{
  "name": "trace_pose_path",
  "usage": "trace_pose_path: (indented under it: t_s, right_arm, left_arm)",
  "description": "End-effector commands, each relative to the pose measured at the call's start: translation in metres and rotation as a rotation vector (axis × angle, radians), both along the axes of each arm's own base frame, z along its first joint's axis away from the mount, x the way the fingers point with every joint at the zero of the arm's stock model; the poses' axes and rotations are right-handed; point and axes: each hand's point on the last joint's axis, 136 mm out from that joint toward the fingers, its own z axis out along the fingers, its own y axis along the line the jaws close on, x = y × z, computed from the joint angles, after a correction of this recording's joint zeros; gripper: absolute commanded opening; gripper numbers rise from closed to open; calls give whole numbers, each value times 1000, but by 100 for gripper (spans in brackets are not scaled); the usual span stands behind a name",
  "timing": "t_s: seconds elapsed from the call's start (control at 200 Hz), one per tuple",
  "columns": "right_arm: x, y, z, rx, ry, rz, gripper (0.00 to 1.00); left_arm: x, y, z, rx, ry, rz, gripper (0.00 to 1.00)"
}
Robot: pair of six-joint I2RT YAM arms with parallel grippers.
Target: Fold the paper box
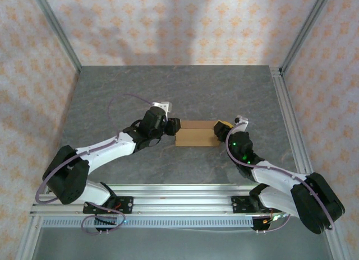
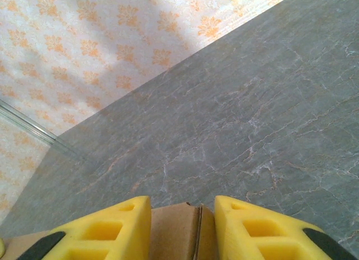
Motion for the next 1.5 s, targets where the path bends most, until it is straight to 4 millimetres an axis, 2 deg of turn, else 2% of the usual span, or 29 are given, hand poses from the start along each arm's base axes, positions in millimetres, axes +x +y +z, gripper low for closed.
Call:
trace_pose_path:
  t_s: [0.0,0.23,0.355,0.45,0.531,0.581,0.676,0.741,0.851,0.946,1.036,1.111,1.166,1.296,1.491]
  right_arm:
    - [-20,0,-58,-97,190,53,34]
    - [-23,3,-73,-82,211,73,24]
    - [-23,9,-80,-85,213,104,19]
    - [-21,18,-73,-70,184,146,16]
    - [-18,24,-60,-46,148,165,16]
    - [-16,27,-51,-34,129,177,20]
    - [-10,29,-31,-11,93,170,39]
    - [-7,27,-13,5,59,149,44]
    - [-2,22,-1,-15,84,104,51]
    - [2,19,-5,-48,152,79,55]
    - [6,20,0,-38,166,64,61]
    - [7,20,6,-24,163,60,66]
    - [7,20,10,-23,162,62,70]
    - [6,16,15,-23,177,59,75]
    - [2,12,6,-9,221,51,80]
  left_arm:
    - [-27,28,-75,167,195,21,28]
    - [-39,32,-101,150,190,4,23]
    - [-43,32,-103,151,177,-18,21]
    - [-44,32,-98,147,154,-20,20]
    - [-42,32,-89,146,127,-12,20]
    - [-40,32,-82,150,106,-13,21]
    - [-36,34,-67,165,65,0,27]
    - [-33,35,-57,176,46,5,31]
    - [-25,34,-43,198,35,13,40]
    - [-17,29,-33,214,49,14,44]
    - [-11,24,-22,205,48,18,51]
    - [-6,22,-13,190,40,26,64]
    - [-3,22,-7,186,44,26,81]
    - [2,28,4,168,44,40,99]
    - [-2,29,1,80,98,30,100]
